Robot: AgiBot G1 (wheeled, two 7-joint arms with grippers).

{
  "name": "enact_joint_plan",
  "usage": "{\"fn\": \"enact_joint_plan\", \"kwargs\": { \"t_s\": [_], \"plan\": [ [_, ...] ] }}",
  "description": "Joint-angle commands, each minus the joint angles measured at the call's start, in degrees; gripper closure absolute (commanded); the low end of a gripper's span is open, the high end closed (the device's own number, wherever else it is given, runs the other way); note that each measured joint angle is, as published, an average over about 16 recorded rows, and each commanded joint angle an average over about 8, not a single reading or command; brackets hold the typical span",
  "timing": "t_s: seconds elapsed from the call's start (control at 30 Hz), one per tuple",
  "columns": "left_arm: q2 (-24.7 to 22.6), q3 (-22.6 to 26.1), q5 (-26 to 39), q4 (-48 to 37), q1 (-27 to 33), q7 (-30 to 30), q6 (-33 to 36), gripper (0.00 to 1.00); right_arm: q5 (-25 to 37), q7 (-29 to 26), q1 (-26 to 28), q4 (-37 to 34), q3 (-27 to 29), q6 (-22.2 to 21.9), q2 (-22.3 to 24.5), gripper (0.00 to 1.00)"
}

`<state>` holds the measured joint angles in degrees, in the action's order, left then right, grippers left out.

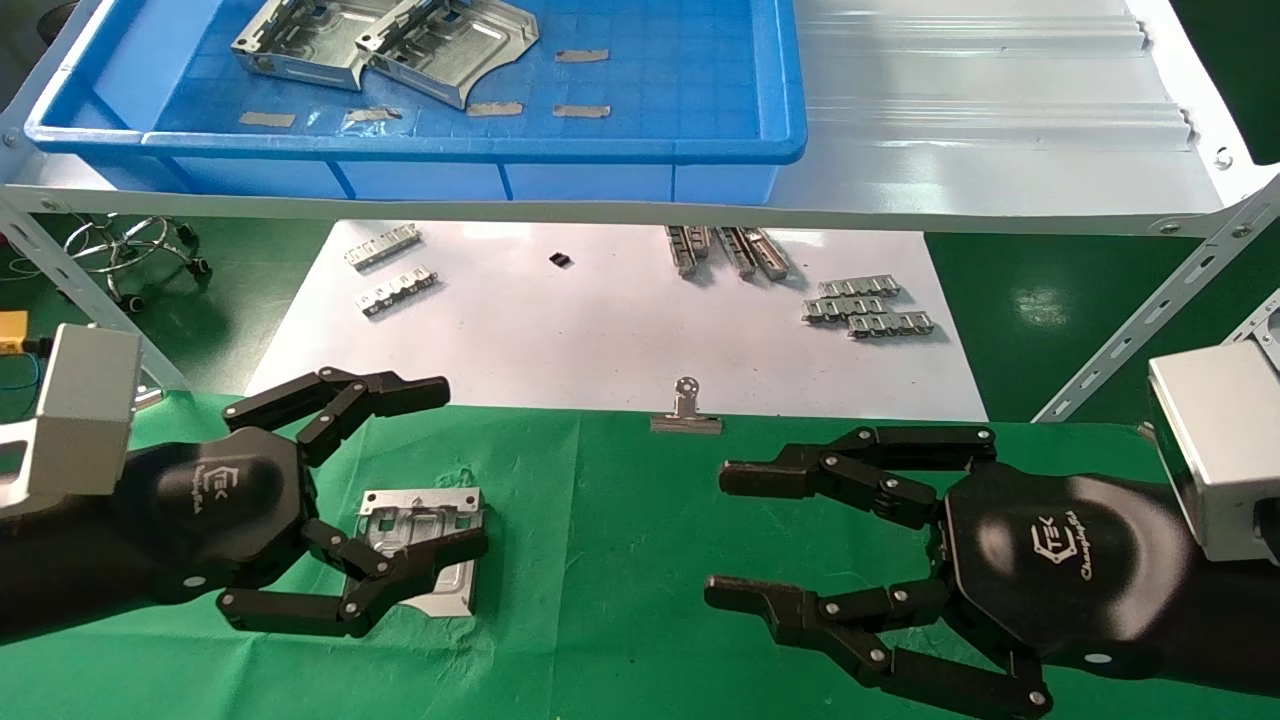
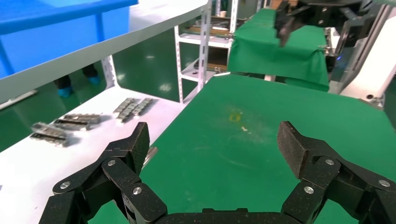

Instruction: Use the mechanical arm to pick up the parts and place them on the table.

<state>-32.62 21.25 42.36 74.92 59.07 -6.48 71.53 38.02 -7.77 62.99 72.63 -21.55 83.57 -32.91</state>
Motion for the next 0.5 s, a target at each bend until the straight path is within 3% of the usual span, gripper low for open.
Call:
{"fn": "enact_joint_plan", "kwargs": {
  "t_s": [0.03,0.5],
  "plan": [
    [-0.2,-0.3,0.0,-0.1,0.2,-0.3,0.9,0.0,0.0,0.0,0.0,0.0,0.0,0.0,0.0,0.0],
    [-1.3,-2.7,-0.3,-0.7,1.3,-2.2,7.4,0.0,0.0,0.0,0.0,0.0,0.0,0.0,0.0,0.0]
  ]
}}
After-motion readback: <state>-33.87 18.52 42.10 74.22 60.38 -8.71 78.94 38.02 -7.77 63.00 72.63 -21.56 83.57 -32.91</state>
